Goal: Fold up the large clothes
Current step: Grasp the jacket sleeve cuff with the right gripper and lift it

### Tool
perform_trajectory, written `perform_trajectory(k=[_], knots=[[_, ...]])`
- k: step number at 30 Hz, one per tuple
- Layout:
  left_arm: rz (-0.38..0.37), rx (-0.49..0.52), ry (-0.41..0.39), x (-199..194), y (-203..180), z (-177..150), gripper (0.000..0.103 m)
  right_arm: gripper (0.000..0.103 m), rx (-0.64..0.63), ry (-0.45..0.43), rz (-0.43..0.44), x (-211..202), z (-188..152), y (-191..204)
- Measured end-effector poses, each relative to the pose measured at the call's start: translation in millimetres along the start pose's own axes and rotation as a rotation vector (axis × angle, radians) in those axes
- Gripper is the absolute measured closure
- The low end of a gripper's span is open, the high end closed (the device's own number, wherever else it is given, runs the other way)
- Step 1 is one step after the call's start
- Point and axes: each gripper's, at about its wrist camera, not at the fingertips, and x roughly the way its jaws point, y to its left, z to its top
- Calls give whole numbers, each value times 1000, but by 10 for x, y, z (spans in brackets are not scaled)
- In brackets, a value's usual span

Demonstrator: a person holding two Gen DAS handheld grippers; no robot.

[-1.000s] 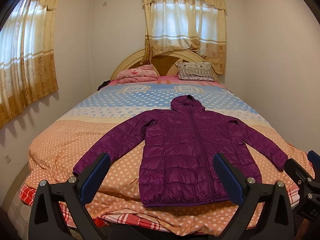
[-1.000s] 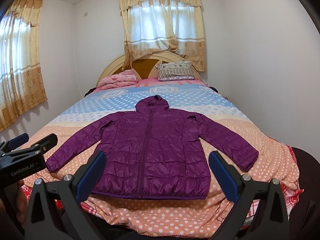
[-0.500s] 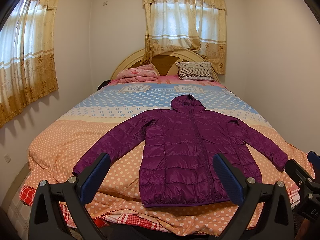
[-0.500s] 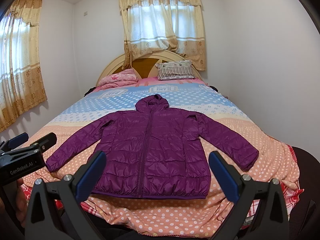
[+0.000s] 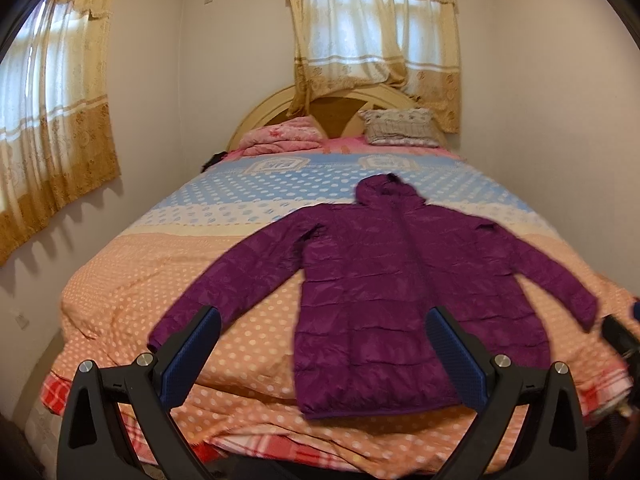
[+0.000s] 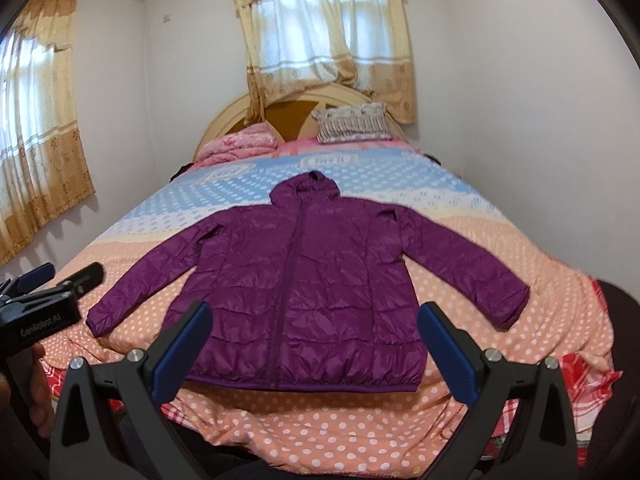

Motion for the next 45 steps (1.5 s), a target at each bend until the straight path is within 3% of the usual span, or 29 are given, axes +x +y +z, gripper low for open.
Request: perform_trajectory(k=[6,11,15,17,23,26,28,30,32,40,45], knots=[[76,48,46,685,51,-101,1,0,93,111,-166,638,-194,-743],[52,59,112,1164,25,-116,1,1,264,227,-339,1084,-271,-1676],[29,68,146,1440,29,-37,1,4,363,250,-405,1216,-152,-2189],[44,77,125,1544,34,6,1,6,398,261,-431,1273,-100,-2371],[101,93,164,2013,123,62,1,21,380,342,-457,1605,-41,-2472],[135,98,192,2225,194,58,1,51,348,404,-434,1793,-119,-2478],[146,99,206,2344,244,50,1,58,341,382,-433,1785,-127,-2507],[171,99,217,2456,313,57,1,81,362,375,-418,1725,-96,-2569],[184,94,221,2520,386,68,1,88,376,354,-425,1639,-41,-2660],[226,81,225,2798,604,230,1,94,355,276,-478,1564,297,-2848],[230,91,214,2957,586,399,1,95,266,177,-475,1632,709,-2552]])
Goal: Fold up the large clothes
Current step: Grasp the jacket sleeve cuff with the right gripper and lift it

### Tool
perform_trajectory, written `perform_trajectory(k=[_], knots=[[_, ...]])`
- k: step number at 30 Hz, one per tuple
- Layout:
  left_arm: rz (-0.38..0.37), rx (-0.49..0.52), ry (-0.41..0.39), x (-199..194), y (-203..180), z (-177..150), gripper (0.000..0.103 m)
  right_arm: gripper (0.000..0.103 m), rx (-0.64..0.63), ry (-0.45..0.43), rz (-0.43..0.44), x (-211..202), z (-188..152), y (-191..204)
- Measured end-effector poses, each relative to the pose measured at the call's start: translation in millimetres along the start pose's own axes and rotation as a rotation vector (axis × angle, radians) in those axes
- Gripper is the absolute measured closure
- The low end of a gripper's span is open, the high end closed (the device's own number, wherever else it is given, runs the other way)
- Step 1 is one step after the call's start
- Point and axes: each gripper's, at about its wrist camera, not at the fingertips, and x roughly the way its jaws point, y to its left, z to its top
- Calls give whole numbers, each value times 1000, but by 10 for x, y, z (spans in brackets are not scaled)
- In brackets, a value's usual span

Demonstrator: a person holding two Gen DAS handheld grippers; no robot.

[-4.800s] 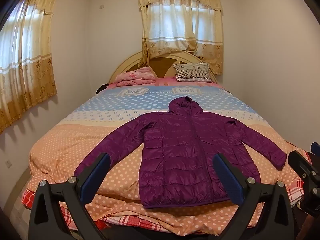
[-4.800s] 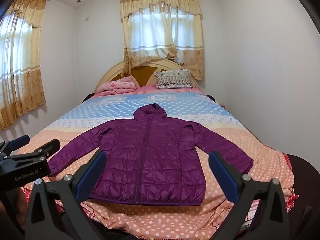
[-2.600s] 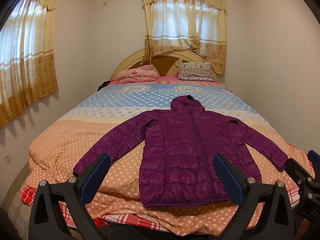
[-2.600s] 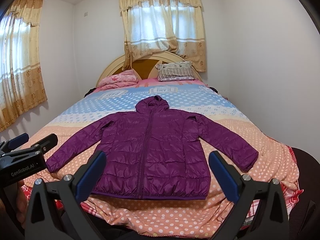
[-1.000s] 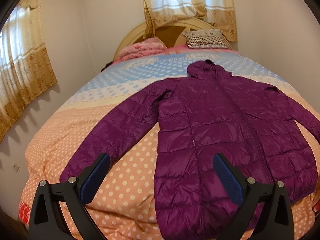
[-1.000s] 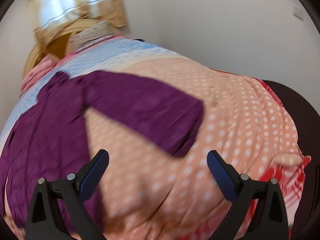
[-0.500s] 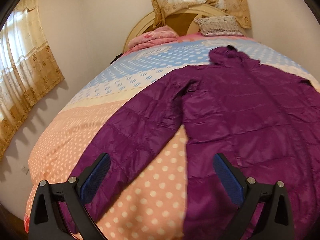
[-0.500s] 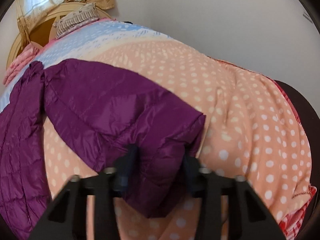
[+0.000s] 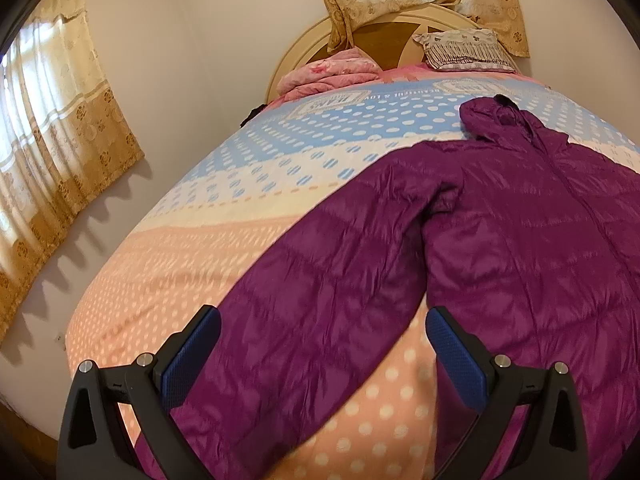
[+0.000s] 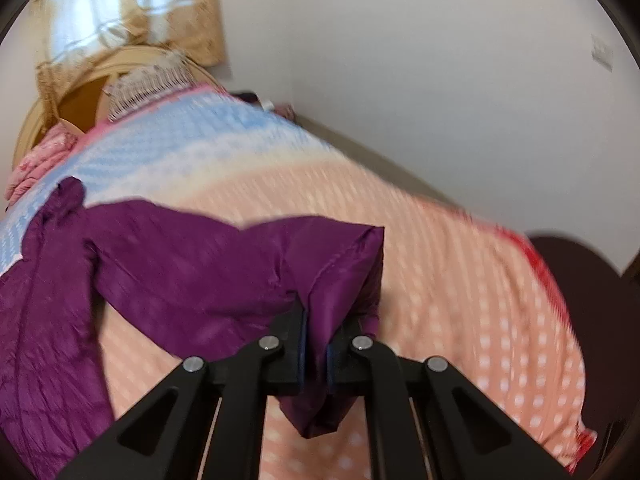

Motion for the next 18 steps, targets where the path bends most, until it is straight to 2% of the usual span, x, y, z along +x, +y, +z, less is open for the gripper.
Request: perform_trajectory(k=[5,9,18], knots=[[-40,-5,-7,46,-92,139,1,95,-162,-102,57,-183,212,797],[-62,-8,-8,91,-164,193,1,95,-262,-125,120,-177,204,1414],[-46,-3,-28,153,-174,266,1,96,-474,-131,256,-45,-191,2573]])
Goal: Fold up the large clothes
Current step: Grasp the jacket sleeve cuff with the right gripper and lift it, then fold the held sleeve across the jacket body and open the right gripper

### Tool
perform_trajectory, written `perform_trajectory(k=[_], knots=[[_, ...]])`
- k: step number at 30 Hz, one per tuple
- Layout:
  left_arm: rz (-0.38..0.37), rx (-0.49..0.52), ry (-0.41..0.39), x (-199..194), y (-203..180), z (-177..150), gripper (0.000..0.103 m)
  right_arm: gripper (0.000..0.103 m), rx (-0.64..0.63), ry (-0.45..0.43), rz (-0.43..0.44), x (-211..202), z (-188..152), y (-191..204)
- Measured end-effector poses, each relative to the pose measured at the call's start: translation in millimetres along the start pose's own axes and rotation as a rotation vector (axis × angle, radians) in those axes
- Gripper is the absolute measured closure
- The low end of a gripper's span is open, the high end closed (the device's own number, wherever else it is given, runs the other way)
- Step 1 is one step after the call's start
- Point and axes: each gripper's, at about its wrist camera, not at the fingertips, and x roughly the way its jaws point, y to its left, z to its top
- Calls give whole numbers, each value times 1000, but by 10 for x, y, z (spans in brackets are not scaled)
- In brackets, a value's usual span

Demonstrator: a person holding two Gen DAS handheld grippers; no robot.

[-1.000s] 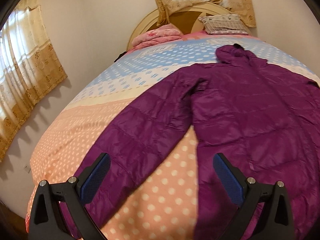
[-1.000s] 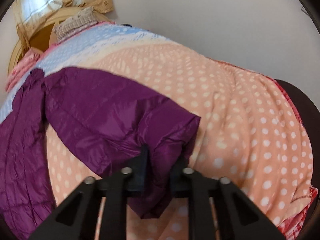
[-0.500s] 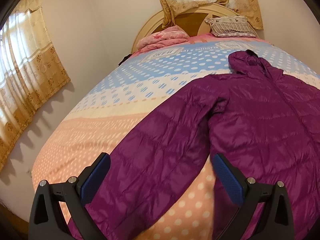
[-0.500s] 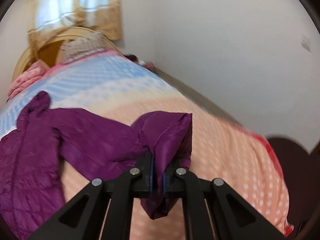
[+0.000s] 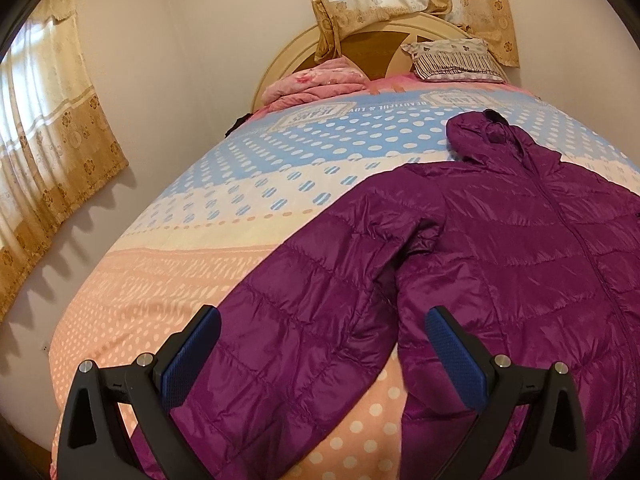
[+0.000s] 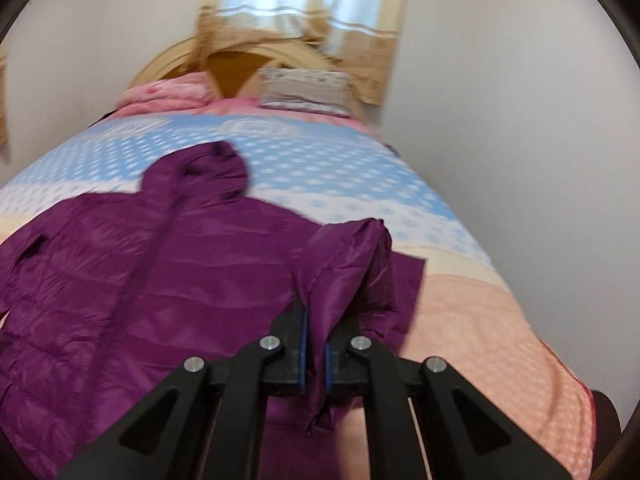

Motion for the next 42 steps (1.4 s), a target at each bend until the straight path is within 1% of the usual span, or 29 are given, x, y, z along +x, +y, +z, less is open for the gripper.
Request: perform_trajectory(k=[5,8,10,11,12,13,14,15,17,19,21,23,25,27,29,31,33,34,35,36,37,38,39,40,41,42], knots=[[-14,16,0,23,-49,-23,1,96,-56,16,76,235,-58,487],[-12,30,3,26,-107,-38,1,96,-74,38,118,325,-144,645],[-12,34,3,23,-140,-33,1,94,-93,50,149,367,-205,743],[-9,35,2,19,-160,-21,1,90,-107,51,164,387,-240,787],[-9,35,2,13,-173,-16,1,75,-111,51,187,346,-274,775],[-8,36,0,2,-193,0,1,63,-113,54,227,309,-302,773],[-6,35,-3,-12,-207,18,1,45,-114,52,251,231,-332,772],[-8,30,-8,-30,-222,40,1,40,-116,44,261,143,-359,760],[-21,22,-17,-67,-266,91,1,39,-130,19,269,-52,-410,686],[-32,20,-30,-107,-356,143,1,36,-115,-15,259,-190,-430,546],[-53,23,-39,-143,-491,190,1,28,-69,-46,232,-260,-442,325],[-89,28,-45,-186,-674,229,1,25,-23,-62,173,-245,-457,111],[-145,36,-44,-243,-905,268,1,25,19,-39,89,-139,-497,-96],[-213,46,-36,-307,-1172,303,1,24,71,-7,50,2,-559,-276],[-289,46,-12,-343,-1421,344,1,24,94,25,36,144,-650,-359],[-355,43,14,-354,-1654,371,1,24,79,54,26,274,-747,-349],[-405,55,11,-385,-1889,403,1,24,77,104,41,389,-804,-329],[-425,72,7,-395,-2015,416,1,24,82,107,43,408,-790,-320],[-447,96,11,-381,-2157,421,1,22,85,105,40,415,-776,-311],[-461,111,22,-356,-2261,422,1,15,83,112,37,433,-789,-304],[-477,117,37,-312,-2368,418,2,13,75,127,36,479,-786,-269],[-489,121,44,-281,-2451,410,15,13,71,139,34,518,-775,-247],[-499,133,58,-241,-2530,402,40,13,72,142,33,511,-806,-294],[-514,154,79,-192,-2618,395,54,13,73,143,32,526,-809,-303],[-536,161,93,-158,-2663,390,81,13,76,140,31,529,-810,-299],[-553,161,101,-124,-2689,391,88,13,82,136,30,520,-823,-307]])
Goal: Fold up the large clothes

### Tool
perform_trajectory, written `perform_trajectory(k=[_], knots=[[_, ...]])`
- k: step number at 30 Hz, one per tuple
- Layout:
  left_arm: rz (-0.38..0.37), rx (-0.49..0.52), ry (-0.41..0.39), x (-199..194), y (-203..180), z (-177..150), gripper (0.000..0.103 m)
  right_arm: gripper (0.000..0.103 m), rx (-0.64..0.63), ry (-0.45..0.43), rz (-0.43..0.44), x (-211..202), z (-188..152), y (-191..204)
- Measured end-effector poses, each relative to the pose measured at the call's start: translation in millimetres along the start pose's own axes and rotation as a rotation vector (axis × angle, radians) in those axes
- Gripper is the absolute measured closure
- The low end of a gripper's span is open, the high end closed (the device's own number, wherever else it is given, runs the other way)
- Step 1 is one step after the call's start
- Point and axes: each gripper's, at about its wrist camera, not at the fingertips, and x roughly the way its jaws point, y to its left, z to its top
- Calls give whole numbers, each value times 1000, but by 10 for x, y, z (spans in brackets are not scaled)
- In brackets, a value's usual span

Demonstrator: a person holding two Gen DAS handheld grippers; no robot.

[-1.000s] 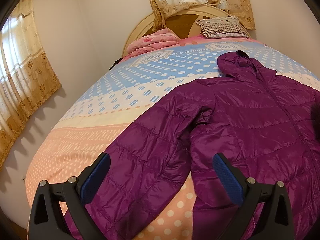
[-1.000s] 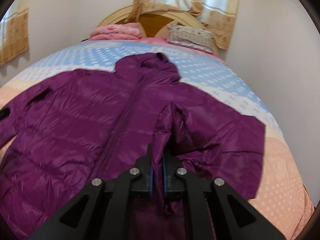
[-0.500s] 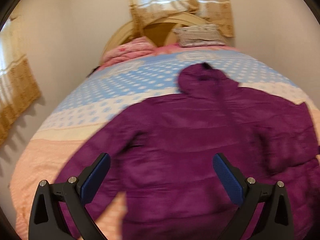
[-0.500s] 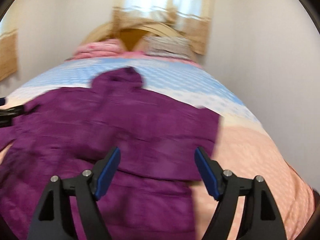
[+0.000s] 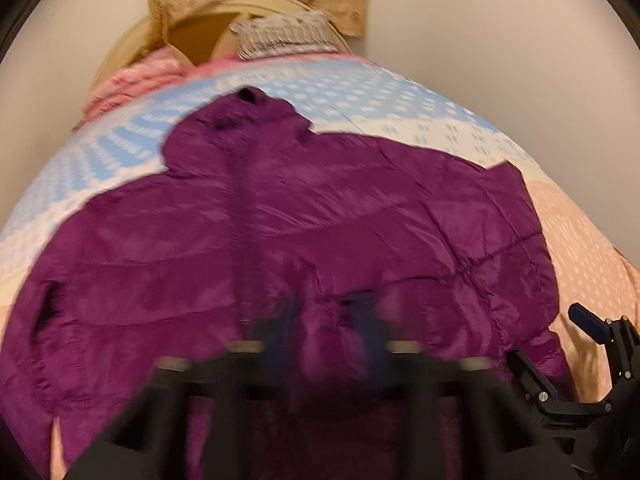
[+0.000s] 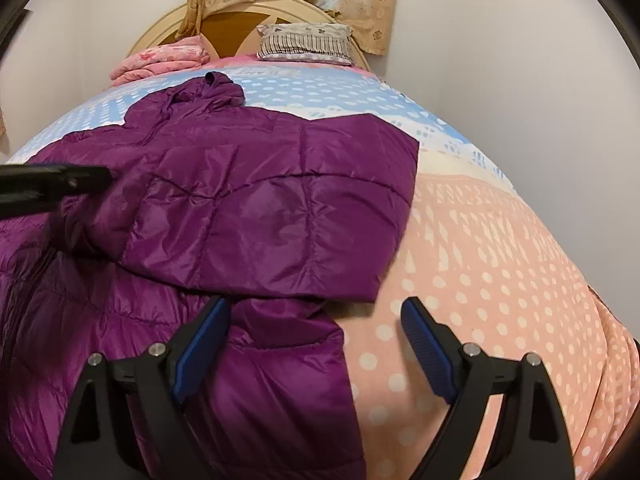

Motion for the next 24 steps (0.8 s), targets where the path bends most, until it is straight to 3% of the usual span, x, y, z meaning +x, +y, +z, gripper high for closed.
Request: perform_trajectory(k=[3,11,19,24], knots=[[21,5,-43,-109,44,-9,93,13,38,-19,16,-31,-42,-89],[153,46,-162,-554,490,-96,95,13,128,-13,66,-52,-111,-274],[289,78,-173,-550,728,-344,95,13,114,-6,59,-54,-120,-252],[366,140,-136,-295,721,-563,93,13,96,17,49,2,-100,-228]])
